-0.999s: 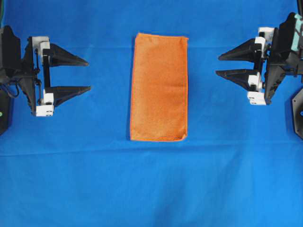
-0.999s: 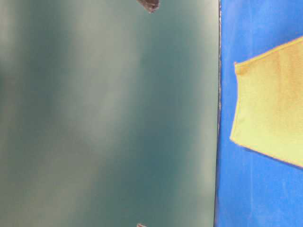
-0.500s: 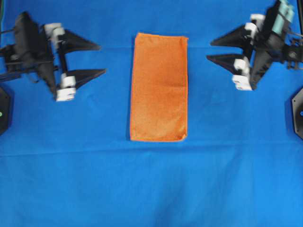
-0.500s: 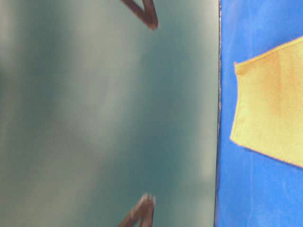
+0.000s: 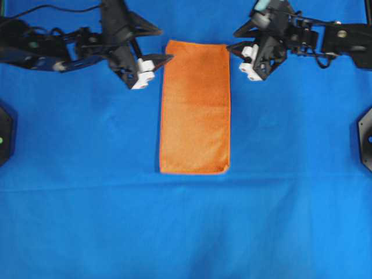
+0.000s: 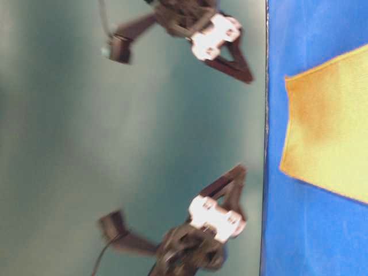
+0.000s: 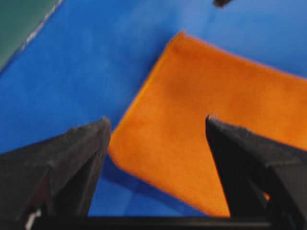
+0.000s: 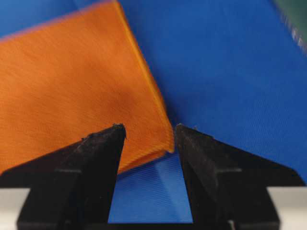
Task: Fold the orange towel.
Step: 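Move both grippers to the far corners of the vertical strip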
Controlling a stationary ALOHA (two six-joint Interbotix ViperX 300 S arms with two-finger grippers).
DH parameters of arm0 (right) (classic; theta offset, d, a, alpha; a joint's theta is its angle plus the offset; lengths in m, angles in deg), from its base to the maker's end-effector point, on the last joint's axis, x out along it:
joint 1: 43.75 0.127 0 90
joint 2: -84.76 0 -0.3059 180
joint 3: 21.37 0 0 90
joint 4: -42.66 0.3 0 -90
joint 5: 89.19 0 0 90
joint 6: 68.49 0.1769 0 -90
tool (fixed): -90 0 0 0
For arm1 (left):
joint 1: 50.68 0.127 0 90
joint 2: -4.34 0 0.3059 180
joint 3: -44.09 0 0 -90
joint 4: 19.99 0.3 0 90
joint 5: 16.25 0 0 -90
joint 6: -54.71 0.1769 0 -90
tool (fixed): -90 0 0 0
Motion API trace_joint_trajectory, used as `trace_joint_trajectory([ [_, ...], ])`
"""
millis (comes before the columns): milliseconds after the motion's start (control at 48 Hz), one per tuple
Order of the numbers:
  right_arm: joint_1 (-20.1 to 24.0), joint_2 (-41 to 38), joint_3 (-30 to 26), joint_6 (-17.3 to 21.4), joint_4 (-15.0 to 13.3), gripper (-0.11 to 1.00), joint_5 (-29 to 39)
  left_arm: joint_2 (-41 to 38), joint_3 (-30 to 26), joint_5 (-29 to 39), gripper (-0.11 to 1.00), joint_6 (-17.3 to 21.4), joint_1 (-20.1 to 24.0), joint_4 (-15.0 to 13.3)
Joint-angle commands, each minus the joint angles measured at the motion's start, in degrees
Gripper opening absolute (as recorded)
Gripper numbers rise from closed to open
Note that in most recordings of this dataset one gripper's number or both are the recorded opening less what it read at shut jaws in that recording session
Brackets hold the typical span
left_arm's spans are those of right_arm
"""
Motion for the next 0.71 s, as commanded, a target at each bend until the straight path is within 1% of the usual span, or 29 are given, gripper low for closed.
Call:
trace_joint_trajectory([
  [0, -0.62, -2.29, -1.67, -0.09, -0.09, 0.53, -1.58, -3.52, -3.16, -0.62, 0.75, 0.09, 1.14, 0.09],
  [125, -0.88, -6.06, -2.2, 0.0, 0.09, 0.53, -4.83, -8.44, -5.19, -1.14, 0.75, 0.09, 2.2, 0.09],
  [250, -1.23, -8.79, -2.55, 0.0, 0.18, 0.53, -6.42, -11.6, -5.98, -2.11, 0.75, 0.09, 2.64, 0.09],
  [333, -1.76, -10.02, -2.81, 0.0, 0.26, 0.53, -6.68, -12.74, -6.24, -2.55, 0.74, 0.09, 2.9, 0.09],
  [479, -2.64, -10.55, -3.16, 0.0, 0.26, 0.52, -6.77, -13.18, -6.15, -2.55, 0.68, 0.09, 2.9, 0.09],
  [541, -2.64, -10.63, -3.25, 0.0, 0.18, 0.49, -6.77, -13.18, -5.98, -2.55, 0.6, 0.09, 2.9, 0.18],
  [583, -2.72, -10.72, -3.34, 0.0, 0.0, 0.45, -6.77, -13.18, -5.98, -2.46, 0.49, 0.09, 2.9, 0.26],
  [624, -2.64, -10.81, -3.25, -0.09, 0.0, 0.38, -6.86, -13.27, -5.89, -2.55, 0.39, 0.09, 2.9, 0.26],
  [687, -2.64, -11.16, -3.34, -0.09, -0.09, 0.22, -6.94, -13.27, -5.71, -2.55, 0.26, 0.09, 2.81, 0.26],
])
